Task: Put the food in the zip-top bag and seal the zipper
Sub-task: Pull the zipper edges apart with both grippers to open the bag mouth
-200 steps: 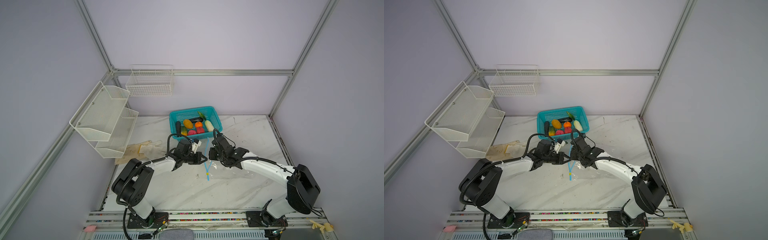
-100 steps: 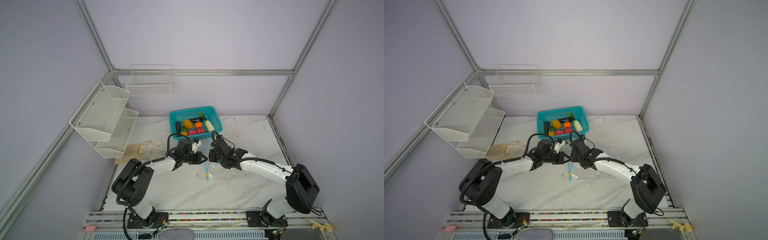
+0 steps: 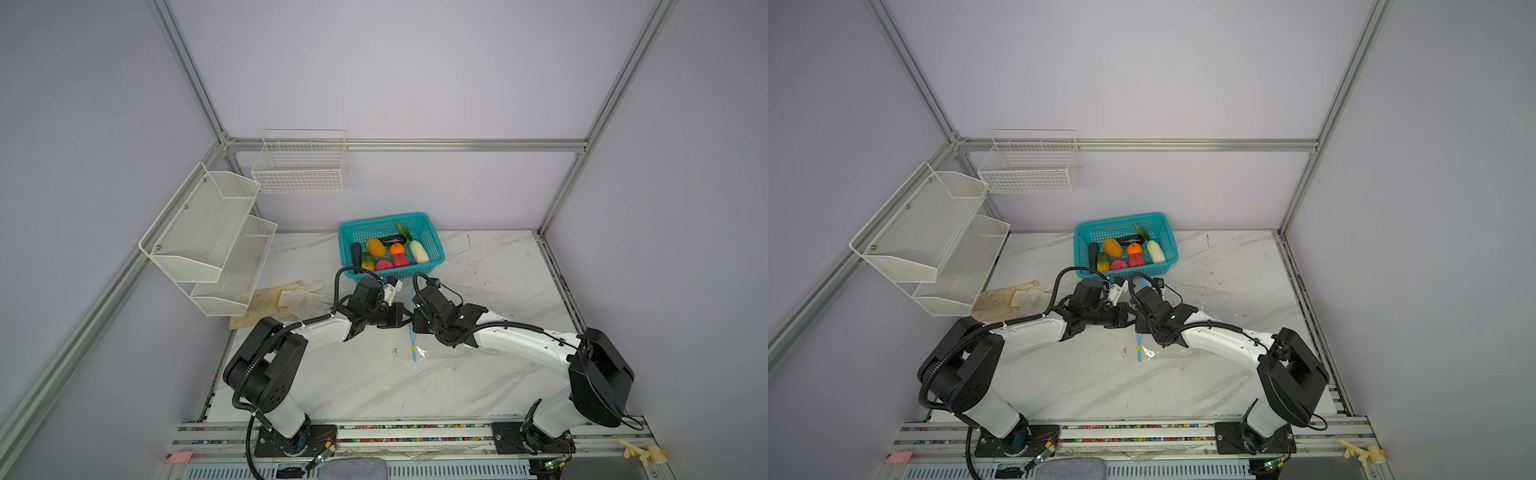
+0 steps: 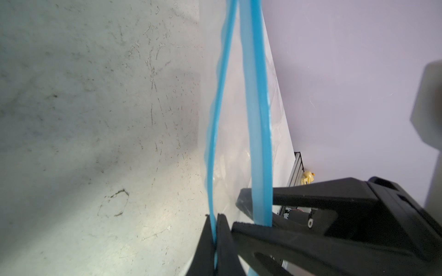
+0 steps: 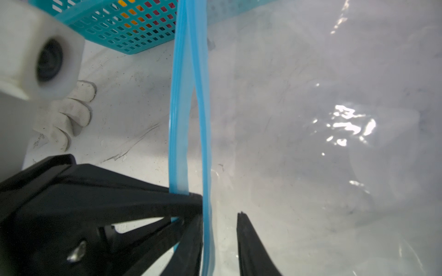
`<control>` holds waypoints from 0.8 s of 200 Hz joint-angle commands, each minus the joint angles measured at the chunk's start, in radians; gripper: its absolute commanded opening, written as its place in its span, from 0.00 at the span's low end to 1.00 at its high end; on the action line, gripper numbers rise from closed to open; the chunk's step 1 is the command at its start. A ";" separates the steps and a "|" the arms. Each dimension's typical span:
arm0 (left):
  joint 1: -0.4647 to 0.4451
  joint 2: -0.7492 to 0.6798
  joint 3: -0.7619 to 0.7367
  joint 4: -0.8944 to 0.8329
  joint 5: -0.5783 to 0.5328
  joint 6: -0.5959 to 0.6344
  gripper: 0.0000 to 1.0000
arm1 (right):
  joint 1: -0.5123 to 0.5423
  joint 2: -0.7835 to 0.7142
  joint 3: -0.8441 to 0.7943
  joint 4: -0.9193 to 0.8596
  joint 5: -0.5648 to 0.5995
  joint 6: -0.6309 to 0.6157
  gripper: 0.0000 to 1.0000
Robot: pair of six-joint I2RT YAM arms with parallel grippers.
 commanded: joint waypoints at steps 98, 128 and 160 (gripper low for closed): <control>-0.004 0.024 0.092 0.013 -0.017 0.009 0.00 | 0.011 -0.060 0.008 -0.114 0.090 0.057 0.00; -0.002 0.032 0.093 0.010 -0.021 0.014 0.00 | 0.011 -0.076 -0.004 -0.118 0.101 0.058 0.00; 0.005 0.037 0.092 0.002 -0.025 0.023 0.00 | 0.010 -0.082 -0.008 -0.125 0.110 0.059 0.00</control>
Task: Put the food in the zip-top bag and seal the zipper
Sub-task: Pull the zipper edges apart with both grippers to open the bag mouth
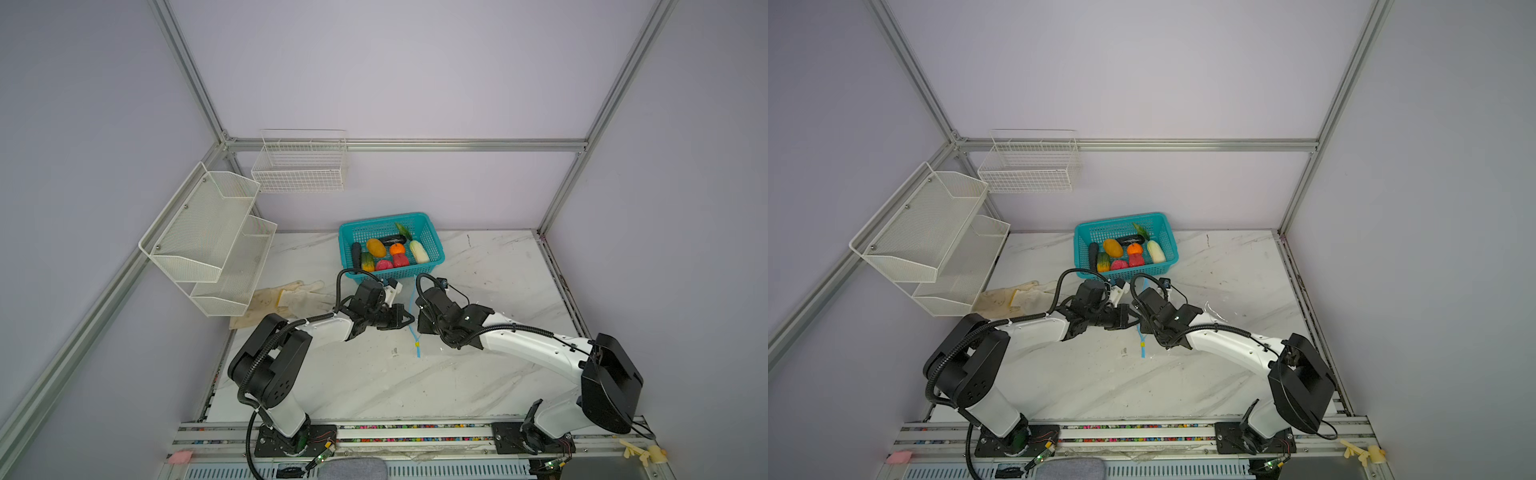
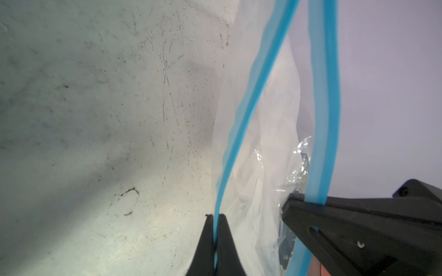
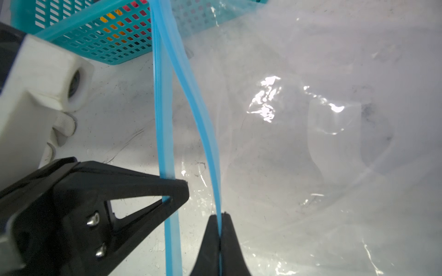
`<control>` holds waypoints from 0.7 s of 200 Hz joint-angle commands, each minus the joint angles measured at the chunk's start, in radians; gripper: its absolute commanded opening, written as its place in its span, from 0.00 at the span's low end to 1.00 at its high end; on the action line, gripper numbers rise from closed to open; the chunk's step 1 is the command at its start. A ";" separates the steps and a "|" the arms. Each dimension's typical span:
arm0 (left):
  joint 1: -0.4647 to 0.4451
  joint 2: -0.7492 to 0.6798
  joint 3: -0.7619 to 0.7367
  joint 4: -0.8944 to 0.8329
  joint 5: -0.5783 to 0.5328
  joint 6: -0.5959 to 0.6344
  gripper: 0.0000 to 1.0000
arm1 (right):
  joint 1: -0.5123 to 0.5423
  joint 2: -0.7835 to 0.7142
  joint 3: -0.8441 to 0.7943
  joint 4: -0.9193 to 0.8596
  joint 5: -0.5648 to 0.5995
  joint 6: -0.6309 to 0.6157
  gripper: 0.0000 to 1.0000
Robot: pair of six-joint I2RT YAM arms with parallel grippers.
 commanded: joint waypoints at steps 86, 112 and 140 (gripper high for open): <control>0.029 0.005 0.061 0.005 -0.012 0.033 0.00 | -0.004 -0.040 -0.012 -0.055 0.055 0.011 0.00; 0.031 0.011 0.060 0.009 -0.010 0.033 0.00 | -0.005 -0.041 -0.008 -0.063 0.061 0.008 0.00; 0.031 0.014 0.060 0.014 -0.007 0.029 0.00 | -0.006 -0.034 0.000 -0.064 0.061 0.007 0.00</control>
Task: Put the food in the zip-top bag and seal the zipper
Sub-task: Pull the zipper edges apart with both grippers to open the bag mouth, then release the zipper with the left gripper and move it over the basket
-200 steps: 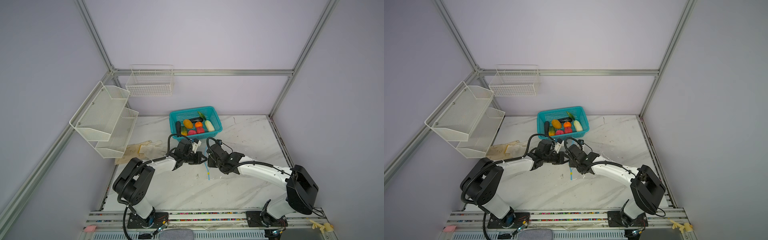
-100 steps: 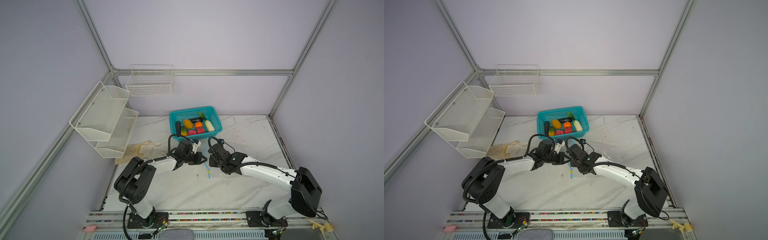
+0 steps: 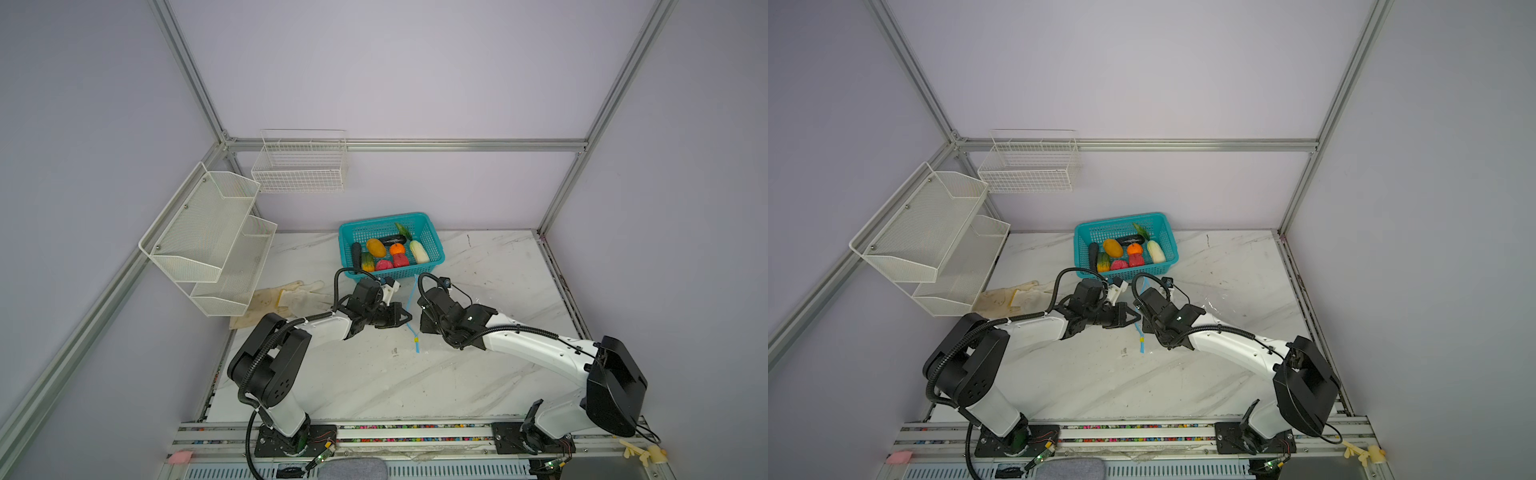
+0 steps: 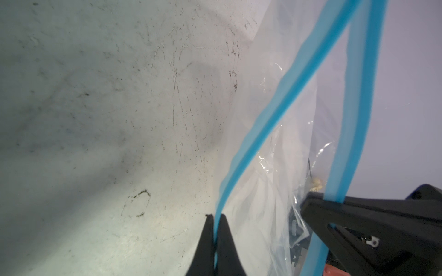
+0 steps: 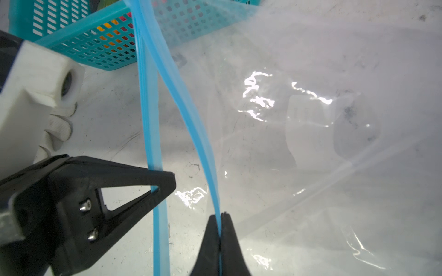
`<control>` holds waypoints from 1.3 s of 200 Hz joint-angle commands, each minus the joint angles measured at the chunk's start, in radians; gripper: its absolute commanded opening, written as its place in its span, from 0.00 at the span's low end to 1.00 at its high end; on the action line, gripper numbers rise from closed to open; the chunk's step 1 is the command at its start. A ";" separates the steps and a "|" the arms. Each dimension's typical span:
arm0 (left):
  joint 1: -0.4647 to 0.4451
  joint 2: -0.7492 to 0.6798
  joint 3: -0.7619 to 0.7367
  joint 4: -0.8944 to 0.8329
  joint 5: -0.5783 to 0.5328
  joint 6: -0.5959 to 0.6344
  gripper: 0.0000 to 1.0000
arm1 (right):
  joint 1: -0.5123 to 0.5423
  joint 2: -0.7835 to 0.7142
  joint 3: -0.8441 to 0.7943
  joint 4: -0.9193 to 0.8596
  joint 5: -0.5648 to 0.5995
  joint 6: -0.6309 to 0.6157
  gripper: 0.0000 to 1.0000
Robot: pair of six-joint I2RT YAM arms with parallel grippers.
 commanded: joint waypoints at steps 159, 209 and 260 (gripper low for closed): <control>0.026 0.013 0.050 0.014 0.007 0.030 0.00 | -0.005 -0.001 0.026 -0.053 0.031 -0.004 0.00; 0.013 -0.021 0.070 0.010 0.011 0.022 0.14 | -0.005 0.026 0.060 -0.019 -0.007 -0.024 0.00; 0.017 -0.096 0.108 -0.069 -0.030 0.055 0.40 | -0.005 0.047 0.064 -0.009 -0.024 -0.027 0.00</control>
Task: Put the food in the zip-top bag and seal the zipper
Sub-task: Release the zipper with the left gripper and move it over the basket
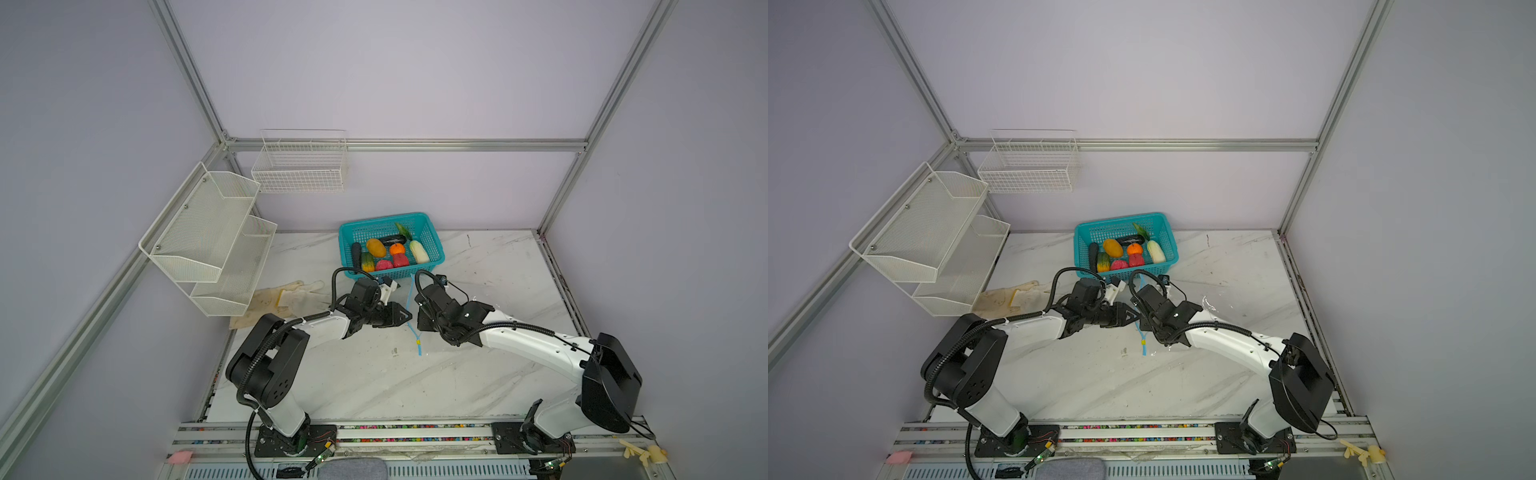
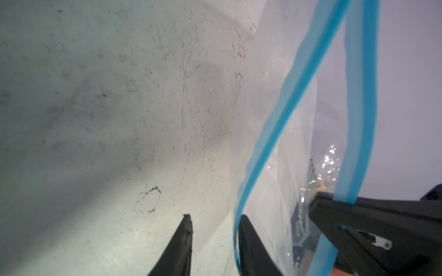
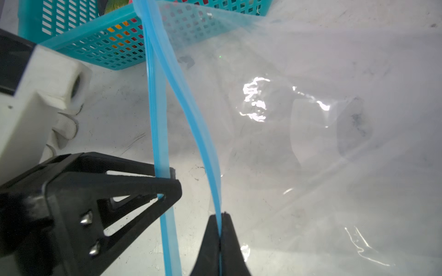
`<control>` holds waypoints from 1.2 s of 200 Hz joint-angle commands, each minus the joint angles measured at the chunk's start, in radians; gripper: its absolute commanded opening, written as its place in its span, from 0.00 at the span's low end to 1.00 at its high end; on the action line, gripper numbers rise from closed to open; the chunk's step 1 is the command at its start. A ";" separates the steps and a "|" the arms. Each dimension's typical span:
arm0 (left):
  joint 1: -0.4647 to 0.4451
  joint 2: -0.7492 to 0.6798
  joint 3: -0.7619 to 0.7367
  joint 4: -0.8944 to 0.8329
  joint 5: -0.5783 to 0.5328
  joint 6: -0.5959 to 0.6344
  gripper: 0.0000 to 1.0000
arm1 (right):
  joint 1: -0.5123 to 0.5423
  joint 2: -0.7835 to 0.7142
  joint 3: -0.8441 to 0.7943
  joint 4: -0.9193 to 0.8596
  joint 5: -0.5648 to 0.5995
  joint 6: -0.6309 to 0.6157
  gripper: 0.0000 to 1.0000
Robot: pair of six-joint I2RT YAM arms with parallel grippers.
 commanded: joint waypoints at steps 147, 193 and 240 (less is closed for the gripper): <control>0.171 0.023 0.539 -0.367 -0.258 0.211 0.60 | -0.005 0.038 0.034 0.024 -0.024 -0.038 0.00; 0.190 0.208 0.798 -0.507 -0.374 0.282 0.64 | -0.014 0.045 0.033 0.037 -0.036 -0.052 0.00; 0.191 0.340 0.923 -0.586 -0.413 0.330 0.67 | -0.029 0.038 0.022 0.043 -0.044 -0.062 0.00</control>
